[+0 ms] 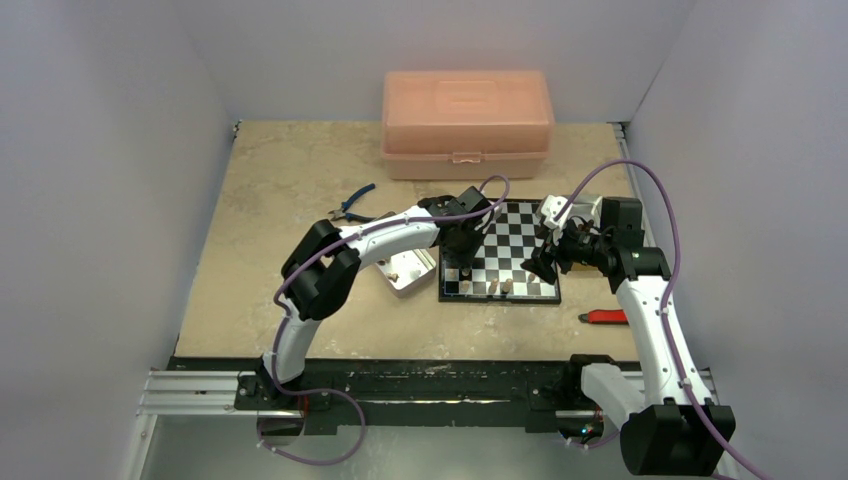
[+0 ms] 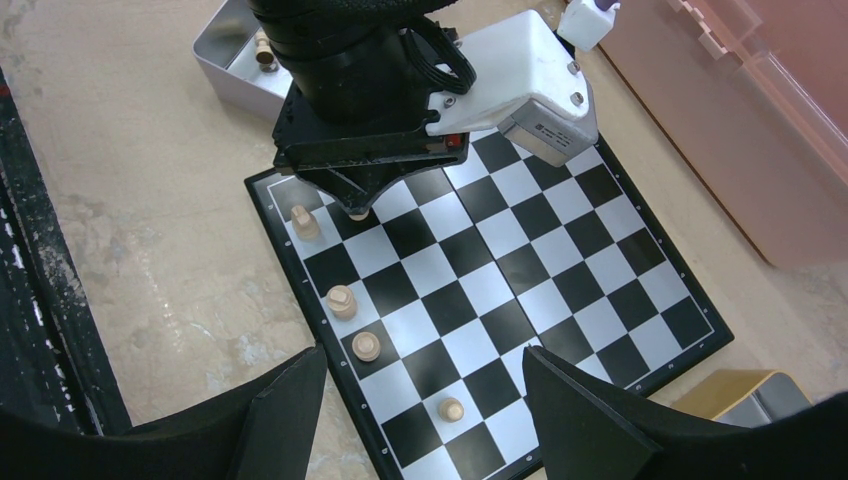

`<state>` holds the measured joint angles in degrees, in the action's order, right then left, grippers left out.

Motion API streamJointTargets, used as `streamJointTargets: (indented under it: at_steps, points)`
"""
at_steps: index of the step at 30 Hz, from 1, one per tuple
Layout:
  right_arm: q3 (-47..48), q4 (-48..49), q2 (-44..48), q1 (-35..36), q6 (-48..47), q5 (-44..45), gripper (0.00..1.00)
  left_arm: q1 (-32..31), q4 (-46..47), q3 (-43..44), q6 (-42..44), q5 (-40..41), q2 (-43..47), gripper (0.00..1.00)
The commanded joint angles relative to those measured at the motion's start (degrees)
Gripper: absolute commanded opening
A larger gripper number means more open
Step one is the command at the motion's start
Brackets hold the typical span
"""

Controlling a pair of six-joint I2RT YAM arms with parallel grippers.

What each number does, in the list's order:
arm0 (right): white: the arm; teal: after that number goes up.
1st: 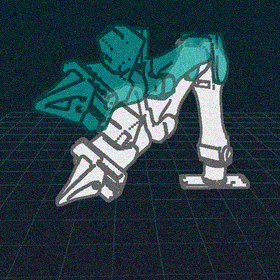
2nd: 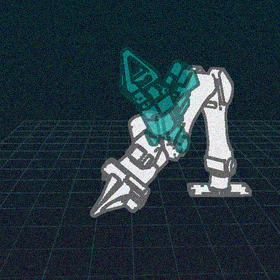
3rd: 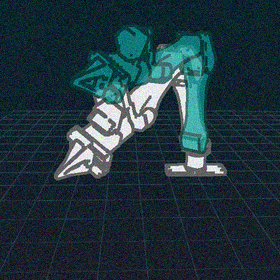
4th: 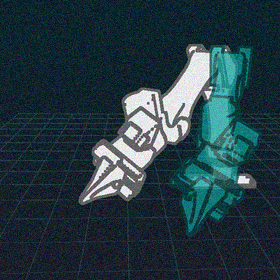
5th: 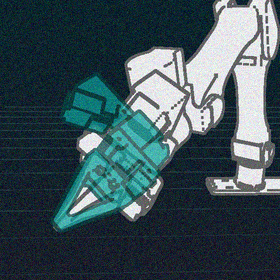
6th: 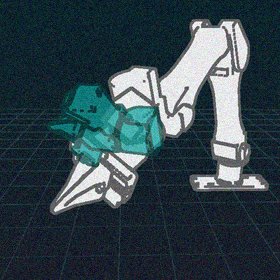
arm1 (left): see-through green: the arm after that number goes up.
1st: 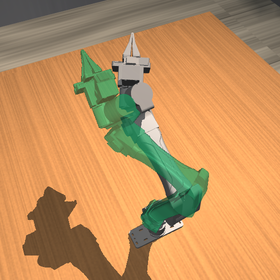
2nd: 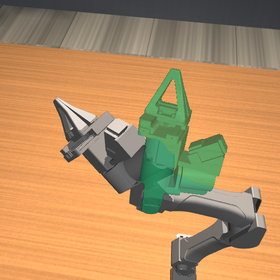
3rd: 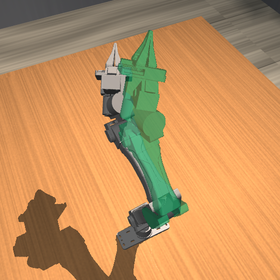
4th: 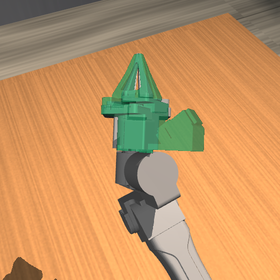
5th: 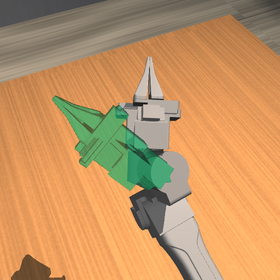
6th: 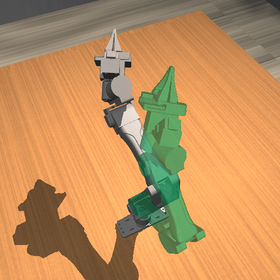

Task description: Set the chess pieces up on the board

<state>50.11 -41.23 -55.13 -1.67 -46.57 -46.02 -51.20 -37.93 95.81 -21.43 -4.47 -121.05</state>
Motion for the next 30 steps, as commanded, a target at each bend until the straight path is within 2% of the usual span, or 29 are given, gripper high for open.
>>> streamJointTargets:
  at_steps: [1,20,24,30]
  points:
    - [-0.1,-0.3,0.2,-0.3,-0.6,-0.7,0.76,-0.3,-0.9,1.9,0.9,-0.8,-1.1,0.1]
    - [-0.1,-0.3,0.2,-0.3,-0.7,-0.7,0.76,-0.6,-1.8,1.5,1.1,-0.7,-0.3,0.08]
    - [-0.1,-0.3,0.2,-0.2,-0.6,-0.7,0.76,-0.6,-1.8,1.7,1.1,-0.8,-0.4,0.09]
    - [-0.1,-0.3,0.2,-0.3,-0.6,-0.7,0.76,-0.6,-2.0,1.9,1.1,-0.6,-0.5,0.16]
